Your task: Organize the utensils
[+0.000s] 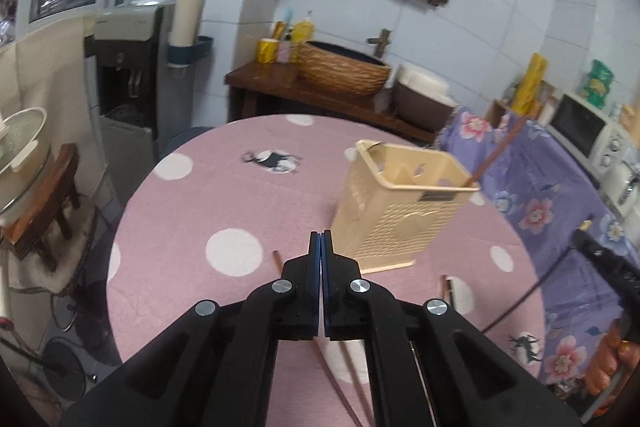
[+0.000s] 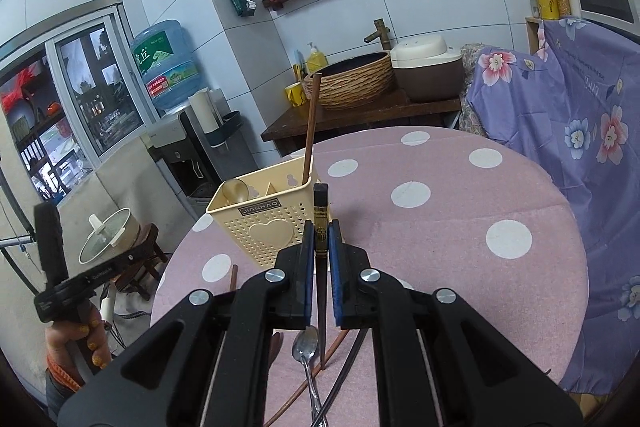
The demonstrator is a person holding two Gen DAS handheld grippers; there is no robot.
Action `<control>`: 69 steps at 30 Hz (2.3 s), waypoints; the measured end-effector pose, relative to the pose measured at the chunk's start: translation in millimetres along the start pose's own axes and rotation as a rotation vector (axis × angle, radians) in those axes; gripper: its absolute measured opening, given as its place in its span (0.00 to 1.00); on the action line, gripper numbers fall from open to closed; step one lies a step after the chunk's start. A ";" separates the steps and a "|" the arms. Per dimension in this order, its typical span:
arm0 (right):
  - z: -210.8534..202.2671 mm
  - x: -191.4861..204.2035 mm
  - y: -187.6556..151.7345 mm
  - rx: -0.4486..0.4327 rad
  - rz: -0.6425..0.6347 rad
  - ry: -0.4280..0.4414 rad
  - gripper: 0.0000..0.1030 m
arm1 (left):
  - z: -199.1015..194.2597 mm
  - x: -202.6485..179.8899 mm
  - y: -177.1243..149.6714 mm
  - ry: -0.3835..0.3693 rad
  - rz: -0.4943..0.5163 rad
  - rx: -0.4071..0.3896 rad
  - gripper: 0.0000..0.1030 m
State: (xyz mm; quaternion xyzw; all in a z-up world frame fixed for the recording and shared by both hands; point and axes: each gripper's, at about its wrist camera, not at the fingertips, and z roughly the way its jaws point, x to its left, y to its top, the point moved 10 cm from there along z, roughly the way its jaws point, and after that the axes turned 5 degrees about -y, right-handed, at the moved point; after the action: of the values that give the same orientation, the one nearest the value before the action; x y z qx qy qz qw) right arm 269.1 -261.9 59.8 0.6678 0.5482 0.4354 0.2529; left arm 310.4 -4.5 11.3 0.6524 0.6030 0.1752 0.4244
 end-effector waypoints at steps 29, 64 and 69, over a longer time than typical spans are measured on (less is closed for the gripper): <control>-18.6 24.4 -1.4 -0.034 -0.048 0.015 0.08 | 140.7 43.7 -63.6 0.322 0.061 0.255 0.10; -36.7 28.4 8.2 -0.066 -0.046 0.032 0.08 | -45.9 -4.1 28.5 -0.008 0.030 -0.151 0.08; -35.7 38.4 26.8 -0.074 -0.068 0.057 0.08 | -62.6 -9.4 54.8 -0.003 0.062 -0.207 0.08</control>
State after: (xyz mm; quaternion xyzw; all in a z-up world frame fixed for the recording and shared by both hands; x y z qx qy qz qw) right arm 252.9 -237.6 111.0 0.6260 0.5612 0.4655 0.2765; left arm 297.1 12.9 92.1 0.6239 0.5605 0.2487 0.4845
